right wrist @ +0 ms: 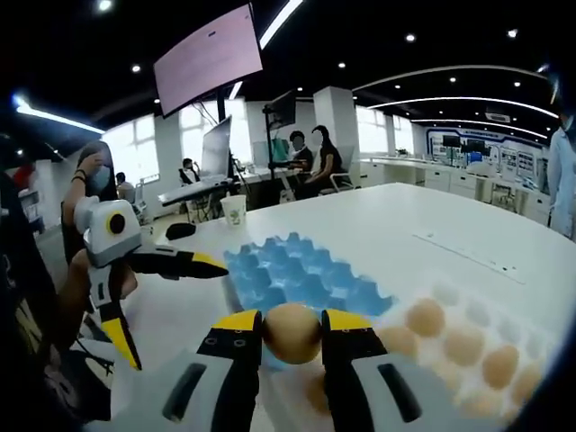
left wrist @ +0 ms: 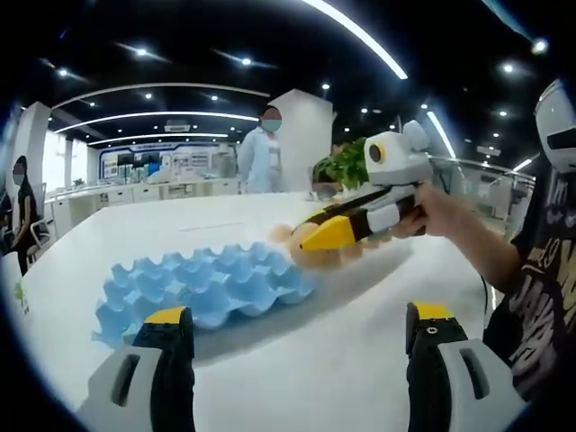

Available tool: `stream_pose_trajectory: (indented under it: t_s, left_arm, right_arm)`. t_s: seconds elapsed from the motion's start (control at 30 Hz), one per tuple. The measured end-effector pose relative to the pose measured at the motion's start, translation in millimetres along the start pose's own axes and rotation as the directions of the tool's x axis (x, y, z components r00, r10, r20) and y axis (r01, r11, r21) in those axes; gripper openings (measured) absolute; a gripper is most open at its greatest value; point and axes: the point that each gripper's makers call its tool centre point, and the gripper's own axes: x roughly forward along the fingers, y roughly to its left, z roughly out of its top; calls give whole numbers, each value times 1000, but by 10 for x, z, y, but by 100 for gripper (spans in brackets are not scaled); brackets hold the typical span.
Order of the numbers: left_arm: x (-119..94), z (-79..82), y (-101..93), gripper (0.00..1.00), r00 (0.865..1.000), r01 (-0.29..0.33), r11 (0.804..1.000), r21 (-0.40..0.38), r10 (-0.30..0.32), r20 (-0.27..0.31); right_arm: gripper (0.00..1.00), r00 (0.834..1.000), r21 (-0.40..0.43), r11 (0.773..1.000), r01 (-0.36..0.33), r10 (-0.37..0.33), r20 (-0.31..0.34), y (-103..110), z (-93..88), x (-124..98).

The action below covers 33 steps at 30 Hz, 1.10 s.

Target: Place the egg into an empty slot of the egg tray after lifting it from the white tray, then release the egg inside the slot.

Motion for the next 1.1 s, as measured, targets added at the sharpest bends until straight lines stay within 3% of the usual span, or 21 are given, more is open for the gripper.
stream_pose_trajectory:
  t_s: [0.4,0.8,0.87,0.93,0.97,1.1]
  left_arm:
    - [-2,12,-7,100,1000,5,1000,3,-5,0]
    - [5,-9,-49,100,1000,19,1000,5,-19,-12]
    - [14,-4,-56,100,1000,22,1000,7,-22,-13]
    - [22,-1,-70,99,1000,27,1000,11,-27,-16]
    - [22,2,-77,99,999,29,1000,11,-29,-16]
    - [17,11,-78,99,999,28,1000,11,-28,-15]
  right_arm:
    - [27,999,-40,999,-22,20,-40,98,-121,184]
    - [27,998,-63,998,-17,13,-63,58,-236,251]
    - [27,998,-84,996,-16,11,-66,54,-246,267]
    - [27,995,-157,987,-26,11,-97,64,-291,281]
    - [27,997,-121,992,-22,12,-80,70,-264,287]
    - [27,997,-120,992,-30,21,-78,54,-269,282]
